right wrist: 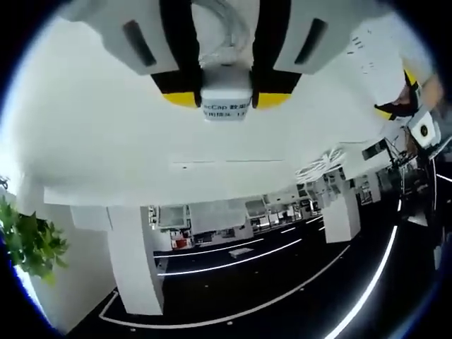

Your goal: Straighten the power strip on the desk, plug the charger into it

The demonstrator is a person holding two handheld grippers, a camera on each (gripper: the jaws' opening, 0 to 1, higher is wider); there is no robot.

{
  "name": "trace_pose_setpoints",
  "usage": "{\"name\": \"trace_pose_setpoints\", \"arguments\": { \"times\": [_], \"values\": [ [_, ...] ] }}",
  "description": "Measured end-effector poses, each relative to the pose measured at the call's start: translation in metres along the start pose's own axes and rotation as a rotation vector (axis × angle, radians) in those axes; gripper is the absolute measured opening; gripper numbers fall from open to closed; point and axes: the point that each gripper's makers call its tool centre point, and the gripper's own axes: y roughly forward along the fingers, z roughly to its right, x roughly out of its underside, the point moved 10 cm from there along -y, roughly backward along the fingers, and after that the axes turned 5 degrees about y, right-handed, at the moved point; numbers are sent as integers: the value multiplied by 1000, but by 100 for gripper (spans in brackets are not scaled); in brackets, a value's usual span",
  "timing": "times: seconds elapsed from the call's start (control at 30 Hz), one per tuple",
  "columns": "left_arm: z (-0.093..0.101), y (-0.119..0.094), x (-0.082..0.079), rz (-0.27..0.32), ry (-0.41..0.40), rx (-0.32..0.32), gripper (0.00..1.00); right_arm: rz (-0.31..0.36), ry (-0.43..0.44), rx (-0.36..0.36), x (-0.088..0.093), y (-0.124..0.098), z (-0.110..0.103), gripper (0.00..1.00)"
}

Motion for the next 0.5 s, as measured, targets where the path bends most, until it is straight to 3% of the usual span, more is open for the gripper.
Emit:
{"name": "trace_pose_setpoints", "arguments": {
  "times": [0.37, 0.5],
  "values": [
    [0, 0, 0, -1, 0, -1, 68, -24, -9, -19, -17, -14, -13, 27],
    [0, 0, 0, -1, 0, -2, 68, -54, -66, -7, -18, -15, -20, 27]
  ]
}}
